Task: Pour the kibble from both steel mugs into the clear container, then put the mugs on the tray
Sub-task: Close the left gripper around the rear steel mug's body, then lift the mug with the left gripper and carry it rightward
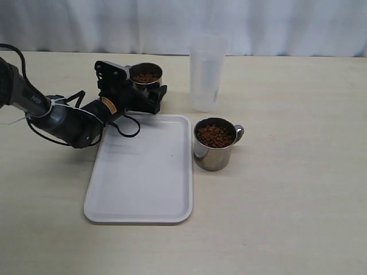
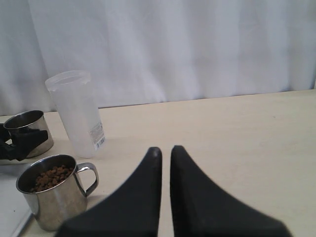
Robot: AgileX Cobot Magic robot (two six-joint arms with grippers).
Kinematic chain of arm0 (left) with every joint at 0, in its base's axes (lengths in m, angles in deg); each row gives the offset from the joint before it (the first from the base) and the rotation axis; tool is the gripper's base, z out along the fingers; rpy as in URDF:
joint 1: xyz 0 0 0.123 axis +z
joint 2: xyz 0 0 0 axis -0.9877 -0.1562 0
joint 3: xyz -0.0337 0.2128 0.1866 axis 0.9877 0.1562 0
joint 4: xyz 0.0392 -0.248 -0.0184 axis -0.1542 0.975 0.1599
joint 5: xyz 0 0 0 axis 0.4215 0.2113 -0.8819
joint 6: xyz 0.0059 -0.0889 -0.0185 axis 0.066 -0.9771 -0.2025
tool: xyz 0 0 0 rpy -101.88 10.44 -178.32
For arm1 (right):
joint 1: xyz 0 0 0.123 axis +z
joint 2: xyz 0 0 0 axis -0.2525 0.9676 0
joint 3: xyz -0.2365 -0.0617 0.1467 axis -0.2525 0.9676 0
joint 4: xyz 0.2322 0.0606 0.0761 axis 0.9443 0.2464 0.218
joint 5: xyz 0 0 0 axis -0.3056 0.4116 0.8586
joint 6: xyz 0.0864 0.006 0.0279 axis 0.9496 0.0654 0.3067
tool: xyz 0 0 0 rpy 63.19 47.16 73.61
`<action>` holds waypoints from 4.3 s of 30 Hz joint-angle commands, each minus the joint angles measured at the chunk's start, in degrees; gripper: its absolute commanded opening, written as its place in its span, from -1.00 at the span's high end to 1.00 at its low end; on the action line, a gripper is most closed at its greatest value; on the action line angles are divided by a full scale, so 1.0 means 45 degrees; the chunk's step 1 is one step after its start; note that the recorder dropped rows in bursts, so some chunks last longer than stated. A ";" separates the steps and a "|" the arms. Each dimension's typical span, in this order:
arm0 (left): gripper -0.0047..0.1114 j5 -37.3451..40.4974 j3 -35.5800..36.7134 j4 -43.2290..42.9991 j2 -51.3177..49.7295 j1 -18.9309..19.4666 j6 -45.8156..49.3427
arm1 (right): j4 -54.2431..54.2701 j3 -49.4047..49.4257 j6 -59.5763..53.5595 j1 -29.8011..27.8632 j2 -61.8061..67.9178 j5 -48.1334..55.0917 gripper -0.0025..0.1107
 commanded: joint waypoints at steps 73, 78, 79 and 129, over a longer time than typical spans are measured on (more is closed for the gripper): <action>0.92 0.1517 -0.0279 -0.3153 0.3145 0.0705 -0.1746 | 0.0020 0.0054 0.0012 0.0044 -0.0036 0.0026 0.87; 0.92 0.1495 0.0876 -0.3328 0.4198 0.1281 -0.1746 | 0.0020 0.0054 0.0012 0.0044 -0.0036 0.0026 0.87; 0.92 0.1495 0.1148 -0.3328 0.4501 0.1436 -0.1699 | 0.0020 0.0054 0.0012 0.0044 -0.0036 0.0026 0.87; 0.92 0.9661 -0.1510 -0.7656 0.7502 -0.1565 -0.2107 | 0.0020 0.0054 0.0012 0.0044 -0.0036 0.0026 0.87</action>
